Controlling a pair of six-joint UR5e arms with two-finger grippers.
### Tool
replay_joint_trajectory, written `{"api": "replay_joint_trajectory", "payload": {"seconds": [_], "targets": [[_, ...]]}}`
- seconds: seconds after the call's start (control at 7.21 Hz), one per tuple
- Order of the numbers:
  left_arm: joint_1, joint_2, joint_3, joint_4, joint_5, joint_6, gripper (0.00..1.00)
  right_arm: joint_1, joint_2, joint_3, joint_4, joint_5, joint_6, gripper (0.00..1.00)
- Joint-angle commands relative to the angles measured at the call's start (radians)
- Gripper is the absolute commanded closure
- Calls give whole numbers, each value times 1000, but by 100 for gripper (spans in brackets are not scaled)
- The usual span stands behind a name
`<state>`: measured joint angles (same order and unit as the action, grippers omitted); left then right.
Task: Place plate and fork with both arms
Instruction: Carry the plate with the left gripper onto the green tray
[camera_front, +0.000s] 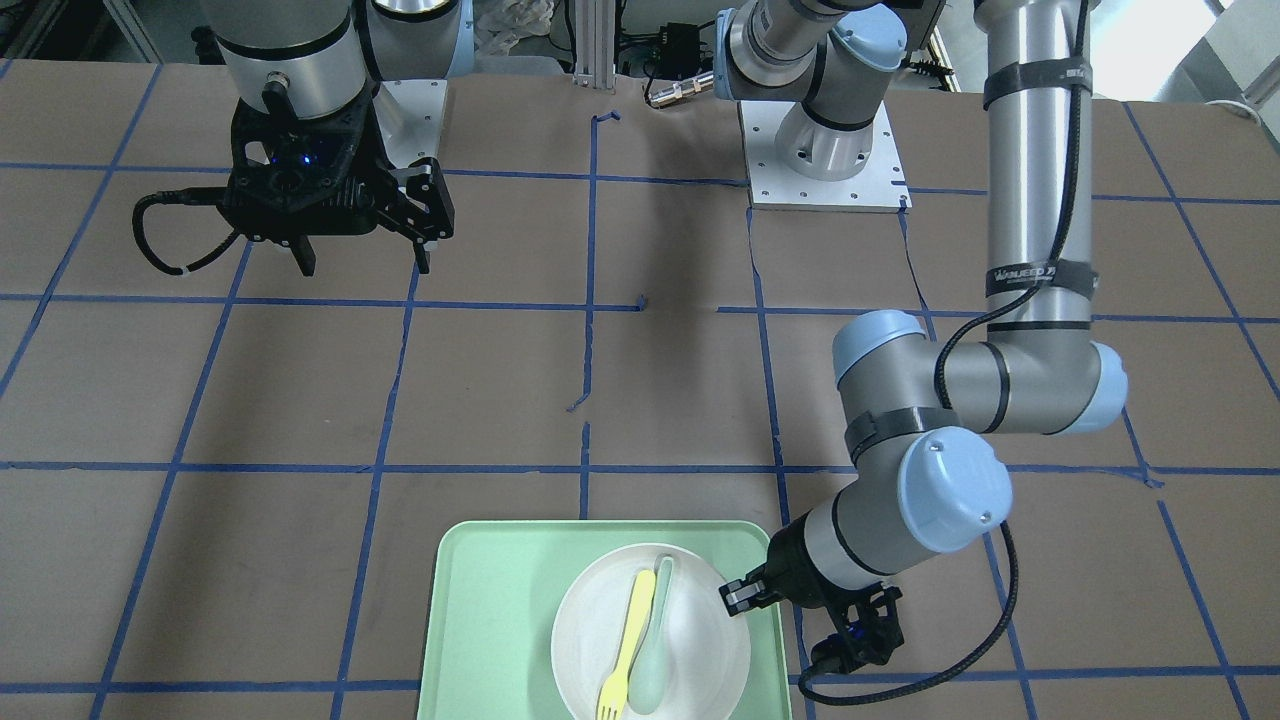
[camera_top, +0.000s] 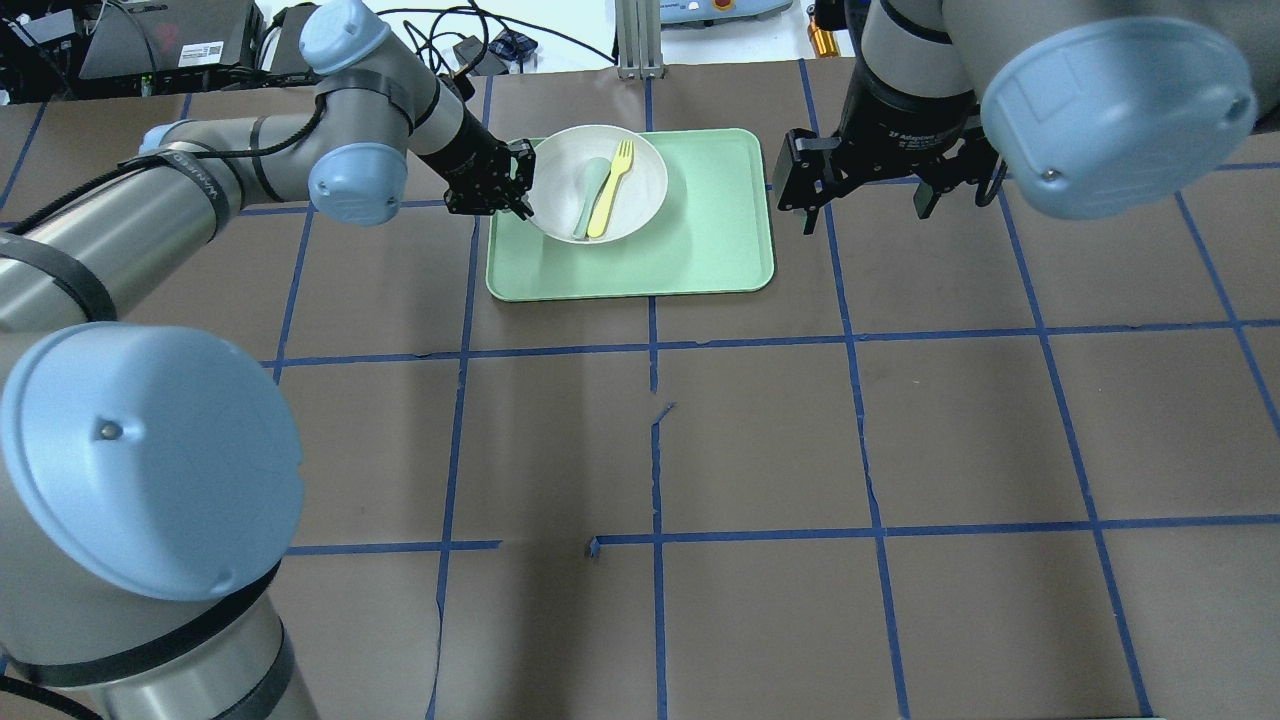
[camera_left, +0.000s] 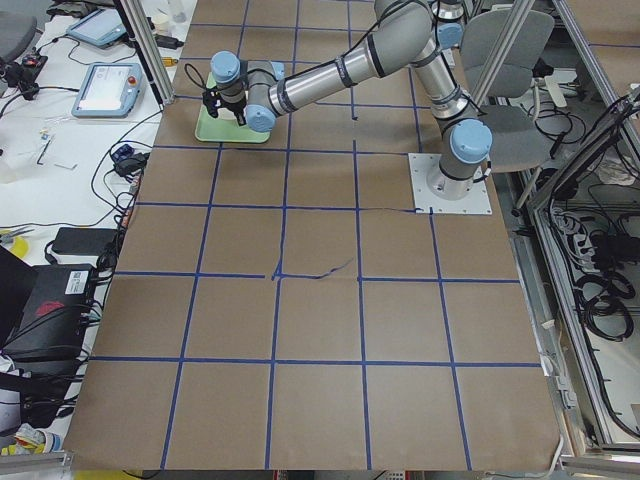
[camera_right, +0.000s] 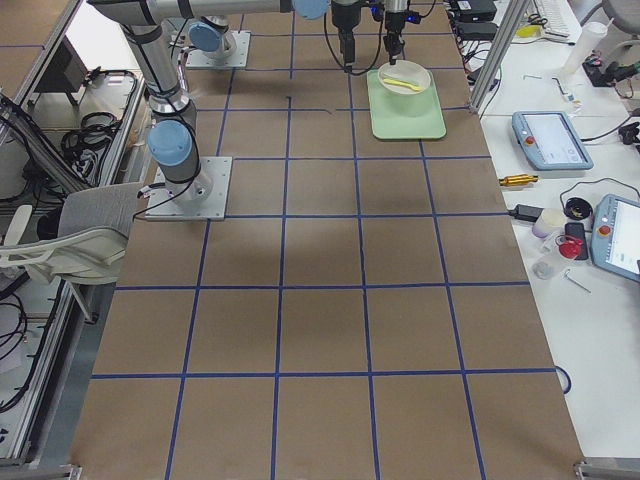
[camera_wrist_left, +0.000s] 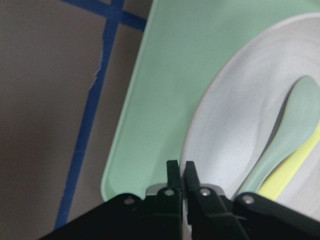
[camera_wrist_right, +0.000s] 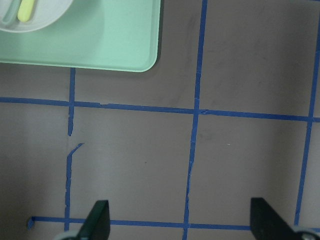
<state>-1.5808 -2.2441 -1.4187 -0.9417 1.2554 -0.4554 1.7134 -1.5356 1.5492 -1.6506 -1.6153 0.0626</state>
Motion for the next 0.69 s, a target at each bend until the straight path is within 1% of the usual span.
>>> {"api": "replay_joint_trajectory", "payload": {"seconds": [0.0,0.14,0.42,0.55], "targets": [[-48,-25,3,89,112,-211,100,0,-1,2,0,0,0,0],[-67,-26,-2,119,134,-235,100,2,0,2,0,0,0,0],[-84,-11,-45,149,130,-235,100,5,0,2,0,0,0,0],[-96,-14,-48,150,131,-235,100,5,0,2,-2,0,2,0]]}}
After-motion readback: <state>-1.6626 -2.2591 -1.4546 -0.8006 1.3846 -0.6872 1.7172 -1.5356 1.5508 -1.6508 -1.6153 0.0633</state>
